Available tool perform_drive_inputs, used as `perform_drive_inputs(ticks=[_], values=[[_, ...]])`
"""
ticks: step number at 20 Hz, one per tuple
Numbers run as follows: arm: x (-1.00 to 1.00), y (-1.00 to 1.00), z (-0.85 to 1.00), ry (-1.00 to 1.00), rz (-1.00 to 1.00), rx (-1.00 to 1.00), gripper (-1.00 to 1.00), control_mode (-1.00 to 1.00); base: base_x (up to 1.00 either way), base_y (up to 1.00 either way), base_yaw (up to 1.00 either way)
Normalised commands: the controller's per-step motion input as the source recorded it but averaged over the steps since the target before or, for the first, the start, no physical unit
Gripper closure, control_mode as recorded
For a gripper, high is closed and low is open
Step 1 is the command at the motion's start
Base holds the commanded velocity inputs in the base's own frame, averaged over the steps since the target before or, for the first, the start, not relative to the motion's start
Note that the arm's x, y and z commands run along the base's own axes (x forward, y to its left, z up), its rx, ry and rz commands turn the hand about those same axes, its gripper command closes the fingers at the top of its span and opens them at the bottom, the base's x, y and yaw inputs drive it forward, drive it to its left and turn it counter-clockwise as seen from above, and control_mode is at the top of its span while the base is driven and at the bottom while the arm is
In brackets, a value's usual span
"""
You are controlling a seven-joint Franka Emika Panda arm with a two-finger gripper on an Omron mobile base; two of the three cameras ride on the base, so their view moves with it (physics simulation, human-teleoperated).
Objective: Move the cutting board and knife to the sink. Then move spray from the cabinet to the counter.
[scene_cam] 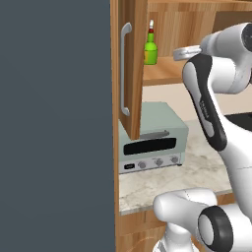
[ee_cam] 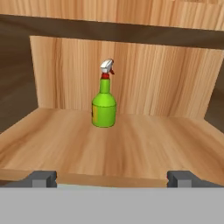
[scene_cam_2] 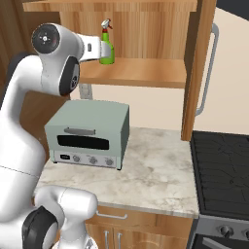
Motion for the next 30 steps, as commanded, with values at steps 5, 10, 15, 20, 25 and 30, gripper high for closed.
perform_drive_inputs(ticks=[5, 10, 15, 20, 25, 30], values=[[0.29, 0.19, 0.15, 0.0, 0.0, 0.11, -1.0, -1.0, 0.0, 0.0, 0.0], [0.32, 0.15, -0.01, 0.0, 0.0, 0.05, -1.0, -1.0, 0.0, 0.0, 0.0], [0.39, 0.07, -0.03, -0.06, 0.0, 0.0, -1.0, -1.0, 0.0, 0.0, 0.0], [0.36, 0.1, -0.05, -0.05, 0.0, 0.0, -1.0, -1.0, 0.0, 0.0, 0.0], [0.34, 0.05, -0.12, 0.0, 0.0, 0.0, -1.0, -1.0, 0.0, 0.0, 0.0], [0.4, 0.01, -0.01, 0.0, 0.02, 0.0, -1.0, -1.0, 0.0, 0.0, 0.0]])
